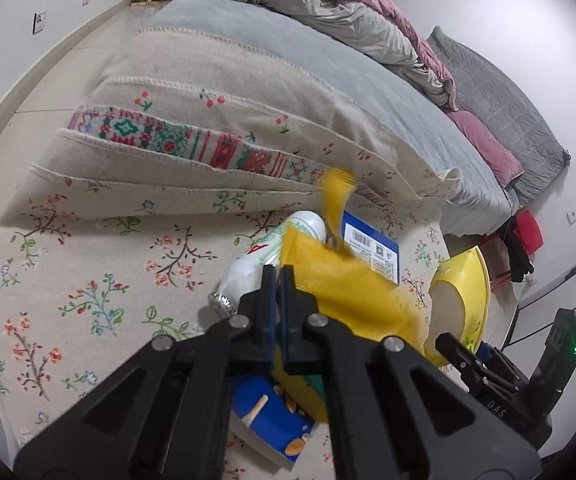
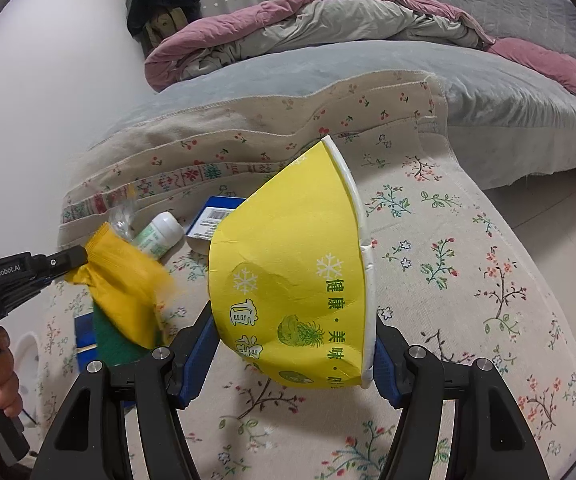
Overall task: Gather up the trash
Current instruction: 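Lift the bowl and packet and carry both toward the white bin, then open the left tool over the bin while the right tool drops the yellow bowl in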
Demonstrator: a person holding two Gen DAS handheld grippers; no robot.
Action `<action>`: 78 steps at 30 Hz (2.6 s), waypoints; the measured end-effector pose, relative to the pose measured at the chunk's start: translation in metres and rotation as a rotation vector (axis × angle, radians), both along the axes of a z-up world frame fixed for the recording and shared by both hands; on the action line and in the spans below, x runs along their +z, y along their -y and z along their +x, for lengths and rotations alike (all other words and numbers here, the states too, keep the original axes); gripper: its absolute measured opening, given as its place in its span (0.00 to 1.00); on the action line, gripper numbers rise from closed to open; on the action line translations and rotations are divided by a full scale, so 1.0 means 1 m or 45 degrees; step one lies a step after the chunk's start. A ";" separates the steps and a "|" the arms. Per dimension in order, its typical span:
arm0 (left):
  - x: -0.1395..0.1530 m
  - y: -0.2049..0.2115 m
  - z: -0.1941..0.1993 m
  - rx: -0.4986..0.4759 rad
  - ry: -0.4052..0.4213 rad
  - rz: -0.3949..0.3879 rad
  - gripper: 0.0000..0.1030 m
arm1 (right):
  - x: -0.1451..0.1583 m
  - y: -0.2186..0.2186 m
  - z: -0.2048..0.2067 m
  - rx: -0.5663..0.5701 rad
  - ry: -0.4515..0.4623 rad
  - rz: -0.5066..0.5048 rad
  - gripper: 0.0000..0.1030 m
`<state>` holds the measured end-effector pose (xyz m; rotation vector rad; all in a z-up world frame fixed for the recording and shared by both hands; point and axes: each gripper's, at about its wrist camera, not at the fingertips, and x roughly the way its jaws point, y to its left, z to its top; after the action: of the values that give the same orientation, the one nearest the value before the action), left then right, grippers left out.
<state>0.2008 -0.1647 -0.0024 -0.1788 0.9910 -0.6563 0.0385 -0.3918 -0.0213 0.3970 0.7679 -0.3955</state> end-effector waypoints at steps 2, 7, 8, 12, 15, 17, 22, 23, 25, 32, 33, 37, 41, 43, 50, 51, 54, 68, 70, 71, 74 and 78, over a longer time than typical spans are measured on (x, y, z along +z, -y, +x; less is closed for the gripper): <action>0.005 -0.004 -0.004 0.004 0.013 -0.012 0.02 | 0.005 -0.004 -0.004 0.007 0.016 -0.002 0.66; 0.013 -0.017 -0.012 0.016 0.035 -0.024 0.01 | 0.013 -0.014 -0.012 0.026 0.024 -0.015 0.66; 0.014 -0.017 -0.012 0.012 0.039 -0.023 0.01 | 0.014 -0.016 -0.013 0.030 0.024 -0.015 0.66; 0.019 -0.026 -0.021 0.022 0.055 -0.023 0.01 | 0.016 -0.022 -0.019 0.038 0.019 -0.025 0.66; 0.024 -0.034 -0.029 0.036 0.084 -0.002 0.01 | 0.019 -0.027 -0.022 0.049 0.023 -0.021 0.66; 0.027 -0.041 -0.034 0.051 0.101 0.013 0.01 | 0.021 -0.031 -0.024 0.062 0.027 -0.023 0.66; 0.027 -0.060 -0.043 0.092 0.119 0.038 0.01 | 0.026 -0.045 -0.025 0.105 0.031 -0.044 0.66; 0.027 -0.064 -0.045 0.101 0.123 0.042 0.01 | 0.027 -0.048 -0.024 0.116 0.036 -0.049 0.66; 0.026 -0.073 -0.050 0.120 0.131 0.049 0.01 | 0.028 -0.056 -0.023 0.140 0.047 -0.055 0.66; 0.021 -0.109 -0.064 0.202 0.144 0.077 0.01 | 0.027 -0.086 -0.011 0.243 0.045 -0.046 0.66; 0.020 -0.114 -0.067 0.213 0.151 0.083 0.01 | 0.027 -0.090 -0.009 0.257 0.049 -0.036 0.66; 0.020 -0.134 -0.074 0.250 0.161 0.089 0.01 | 0.028 -0.106 -0.003 0.298 0.051 -0.030 0.66; 0.019 -0.157 -0.078 0.302 0.174 0.098 0.01 | 0.029 -0.120 0.003 0.339 0.053 -0.024 0.66; 0.018 -0.168 -0.079 0.328 0.179 0.107 0.01 | 0.029 -0.129 0.007 0.365 0.048 -0.027 0.66; 0.013 -0.208 -0.084 0.426 0.189 0.146 0.01 | 0.027 -0.159 0.021 0.448 0.039 -0.031 0.66; 0.013 -0.215 -0.084 0.445 0.192 0.153 0.01 | 0.027 -0.164 0.023 0.460 0.038 -0.031 0.66; 0.012 -0.232 -0.085 0.492 0.199 0.167 0.01 | 0.026 -0.177 0.031 0.499 0.035 -0.030 0.66; -0.001 -0.301 -0.085 0.699 0.215 0.301 0.01 | 0.014 -0.242 0.064 0.677 -0.014 -0.018 0.66; -0.005 -0.308 -0.083 0.721 0.211 0.325 0.01 | 0.010 -0.251 0.070 0.702 -0.023 -0.010 0.66; -0.008 -0.312 -0.082 0.730 0.204 0.336 0.01 | 0.008 -0.256 0.072 0.716 -0.028 -0.006 0.66; -0.016 -0.320 -0.078 0.751 0.181 0.351 0.01 | 0.005 -0.273 0.077 0.759 -0.041 0.003 0.66; -0.024 -0.328 -0.073 0.749 0.159 0.339 0.01 | 0.000 -0.292 0.084 0.816 -0.058 0.021 0.66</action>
<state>0.1282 0.1633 -0.0267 -0.1803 0.8388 0.0040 0.1229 -0.1003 -0.0216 0.1402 0.8971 0.2036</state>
